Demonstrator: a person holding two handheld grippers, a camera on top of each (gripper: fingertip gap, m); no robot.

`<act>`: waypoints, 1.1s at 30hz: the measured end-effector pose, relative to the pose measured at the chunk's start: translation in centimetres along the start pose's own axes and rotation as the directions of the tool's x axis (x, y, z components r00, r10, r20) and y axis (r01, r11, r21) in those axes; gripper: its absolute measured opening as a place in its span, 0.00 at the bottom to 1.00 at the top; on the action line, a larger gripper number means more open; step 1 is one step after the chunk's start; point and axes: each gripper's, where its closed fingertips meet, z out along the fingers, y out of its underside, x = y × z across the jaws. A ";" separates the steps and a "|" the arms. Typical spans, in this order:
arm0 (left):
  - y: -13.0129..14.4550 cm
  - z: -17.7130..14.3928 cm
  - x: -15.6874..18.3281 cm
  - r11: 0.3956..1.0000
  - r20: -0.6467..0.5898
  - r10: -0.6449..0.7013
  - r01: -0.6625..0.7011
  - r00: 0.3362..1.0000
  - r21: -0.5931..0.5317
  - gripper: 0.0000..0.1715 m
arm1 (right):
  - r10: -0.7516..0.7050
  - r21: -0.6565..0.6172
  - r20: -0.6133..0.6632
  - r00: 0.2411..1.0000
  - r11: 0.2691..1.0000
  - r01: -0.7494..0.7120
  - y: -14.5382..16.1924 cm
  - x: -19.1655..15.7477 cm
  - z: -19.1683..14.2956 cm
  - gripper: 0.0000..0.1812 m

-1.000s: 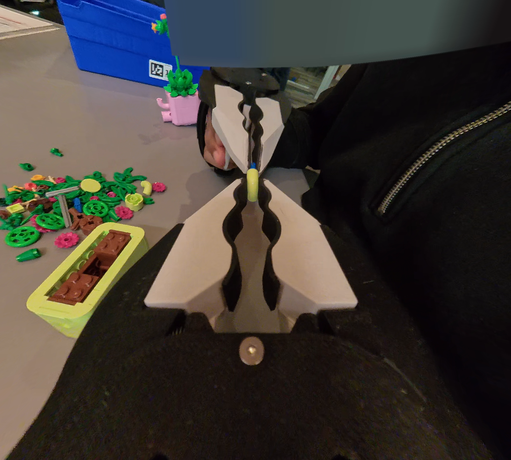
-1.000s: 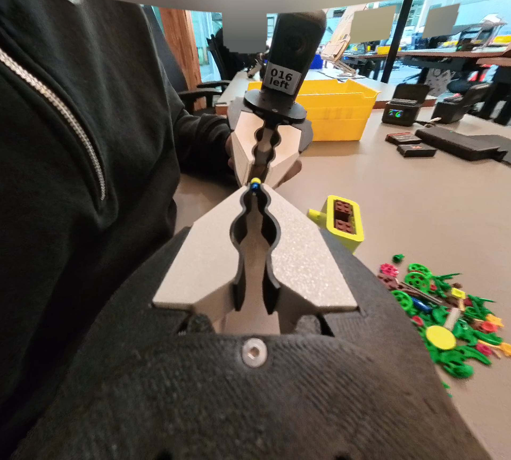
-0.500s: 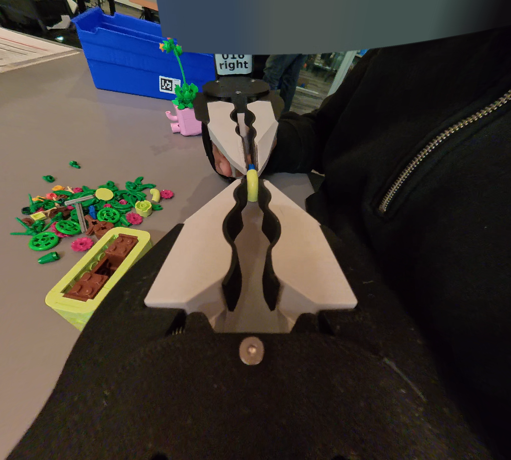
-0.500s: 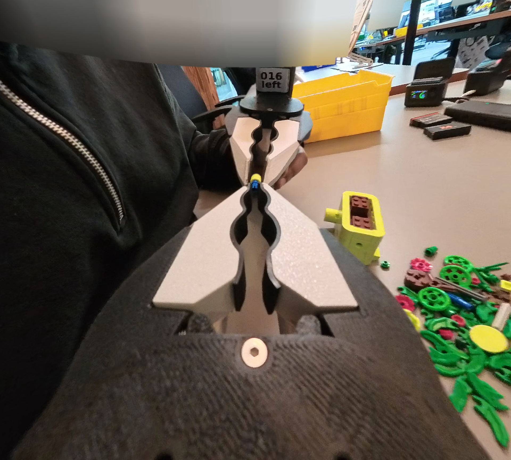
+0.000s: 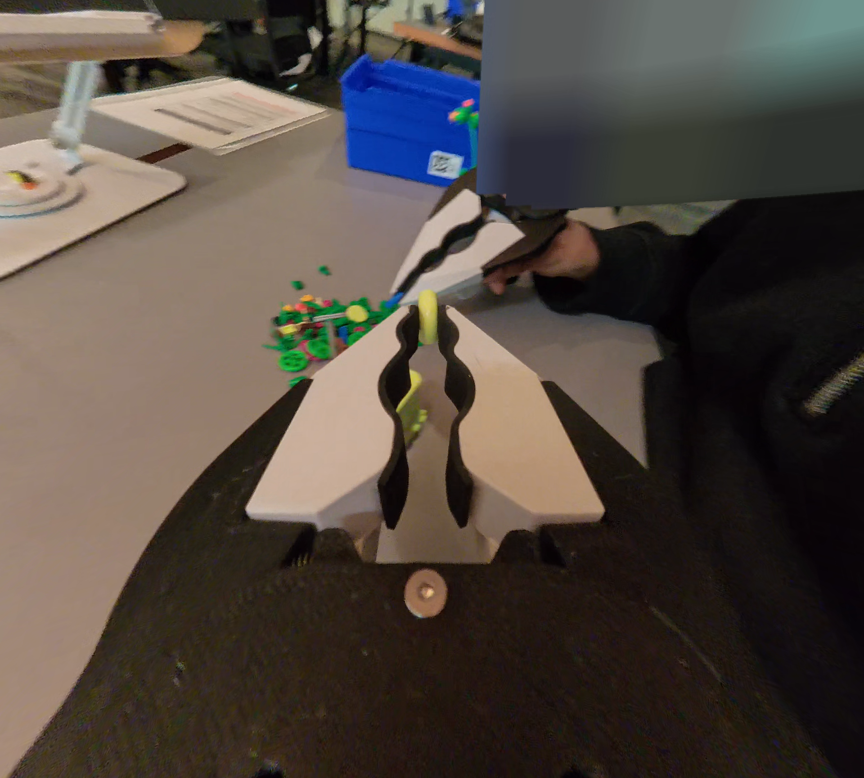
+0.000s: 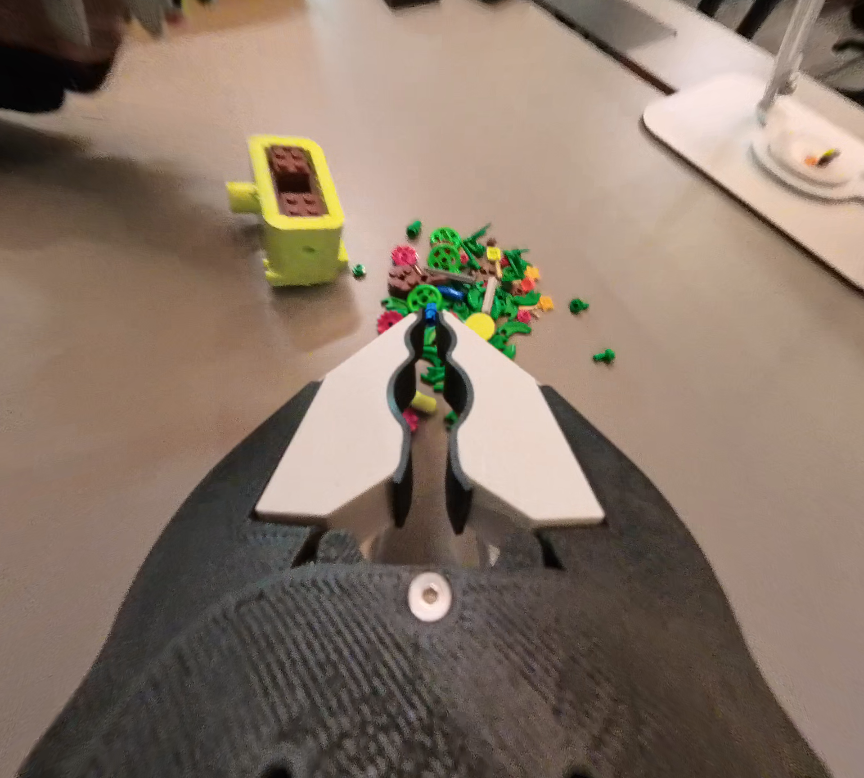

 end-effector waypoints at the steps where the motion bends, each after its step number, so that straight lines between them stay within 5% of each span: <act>1: -0.2 0.2 -0.9 0.999 0.054 0.028 -0.027 0.998 -0.033 0.02 | 0.006 -0.031 -0.010 1.000 0.999 -0.006 0.6 0.3 0.4 0.01; 5: -0.9 2.2 -4.2 0.973 0.199 0.144 -0.101 0.969 -0.208 0.02 | 0.036 -0.081 -0.027 0.999 0.996 -0.038 1.4 1.1 1.3 0.01; 12: 3.2 8.1 -7.1 0.843 0.075 0.094 -0.039 0.993 -0.537 0.03 | 0.068 -0.096 -0.045 0.997 0.993 -0.072 1.6 1.6 1.3 0.04; 18: 5.5 10.4 -7.7 0.783 0.036 0.063 -0.027 0.997 -0.621 0.03 | 0.057 -0.026 -0.053 0.997 0.998 -0.059 0.5 1.6 0.1 0.10; 24: 6.0 10.6 -8.1 0.772 0.040 0.062 -0.022 0.997 -0.635 0.07 | -0.020 0.000 -0.091 0.996 1.000 0.020 -0.4 1.5 -0.7 0.11; 33: 1.6 5.3 -7.4 0.911 0.073 0.103 -0.065 0.992 -0.408 0.15 | -0.071 0.051 -0.072 0.995 0.996 0.075 -1.4 0.6 -1.1 0.14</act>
